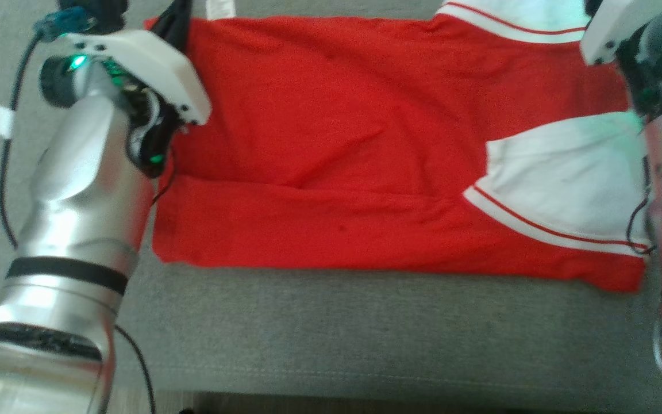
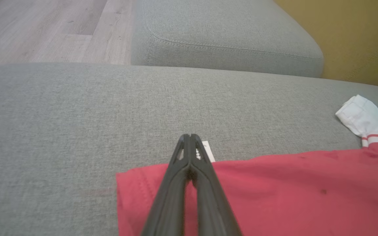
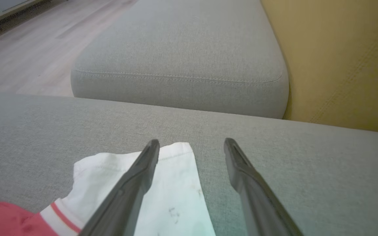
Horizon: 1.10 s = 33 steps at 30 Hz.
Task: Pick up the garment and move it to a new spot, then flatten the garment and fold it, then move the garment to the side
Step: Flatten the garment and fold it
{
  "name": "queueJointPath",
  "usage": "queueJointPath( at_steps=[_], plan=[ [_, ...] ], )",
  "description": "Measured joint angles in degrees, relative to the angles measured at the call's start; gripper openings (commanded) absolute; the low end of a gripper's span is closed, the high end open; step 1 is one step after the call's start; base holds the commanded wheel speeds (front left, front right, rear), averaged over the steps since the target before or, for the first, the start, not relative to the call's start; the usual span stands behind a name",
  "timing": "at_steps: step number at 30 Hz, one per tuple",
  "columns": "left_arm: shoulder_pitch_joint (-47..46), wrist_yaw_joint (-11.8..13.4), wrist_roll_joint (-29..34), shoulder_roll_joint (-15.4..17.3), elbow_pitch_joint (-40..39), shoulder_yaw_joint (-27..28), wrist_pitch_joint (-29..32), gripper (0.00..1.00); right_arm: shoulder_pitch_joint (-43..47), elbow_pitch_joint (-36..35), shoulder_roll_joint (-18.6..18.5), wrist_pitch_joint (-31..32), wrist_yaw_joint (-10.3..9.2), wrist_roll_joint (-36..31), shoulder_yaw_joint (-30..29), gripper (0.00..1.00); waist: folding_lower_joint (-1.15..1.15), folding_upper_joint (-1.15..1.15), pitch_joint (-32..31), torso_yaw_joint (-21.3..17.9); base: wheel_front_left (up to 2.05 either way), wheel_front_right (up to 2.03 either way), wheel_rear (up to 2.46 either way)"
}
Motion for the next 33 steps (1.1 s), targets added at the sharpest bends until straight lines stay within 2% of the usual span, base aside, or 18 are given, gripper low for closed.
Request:
queueJointPath(
  at_steps=[4,10,19,20,21,22,25,32,33],
  plan=[
    [-1.3,-0.3,-1.4,-1.6,-0.3,-2.8,-1.0,0.0,-3.7,4.4,-1.5,2.7,0.0,-1.6,-0.2,1.0,0.0,0.0,1.7,2.8,0.0,0.0,0.0],
    [-2.4,-0.3,-3.6,-2.3,-0.4,-6.5,-2.4,0.0,-6.9,10.8,-2.8,5.1,0.0,-5.4,-1.9,1.0,-0.01,0.0,3.5,6.1,0.0,0.0,0.0],
    [-3.9,-0.3,-6.6,-2.5,0.5,-10.1,-4.3,0.0,-10.5,16.0,-3.0,6.7,0.0,-9.7,-5.6,1.0,-0.01,0.0,4.5,7.6,0.0,0.0,0.0],
    [-3.9,-0.3,-6.9,-2.5,0.8,-10.3,-4.7,0.0,-10.7,16.3,-3.0,6.9,0.0,-10.1,-5.7,0.78,-0.01,0.0,4.5,7.6,0.0,0.0,0.0],
    [-4.0,-0.3,-7.1,-2.5,0.9,-10.5,-4.7,0.0,-10.9,16.5,-3.0,6.9,0.0,-10.3,-5.7,0.11,-0.01,0.0,4.5,7.5,0.0,0.0,0.0],
    [-4.1,-0.3,-7.4,-2.4,1.1,-10.6,-5.2,0.0,-11.0,16.6,-3.0,6.6,0.0,-10.4,-5.9,0.0,-0.01,0.0,4.6,7.5,0.0,0.0,0.0],
    [-4.4,-0.3,-7.9,-2.2,1.6,-10.7,-7.7,0.0,-10.9,17.1,-3.0,3.4,0.0,-10.6,-6.6,0.0,-0.01,0.0,4.3,7.2,0.0,0.0,0.0],
    [-6.5,0.1,-7.5,-1.2,2.1,-9.7,-11.1,0.0,-10.9,15.3,-1.9,-9.2,0.0,-12.5,-9.4,0.0,-0.01,0.0,3.3,5.9,0.0,0.0,0.0],
    [-6.5,0.1,-7.5,-1.2,2.1,-9.7,-11.1,0.0,-10.9,15.3,-1.9,-9.2,0.0,-12.5,-9.4,0.0,-0.01,0.0,3.3,5.9,0.0,0.0,0.0]
  ],
)
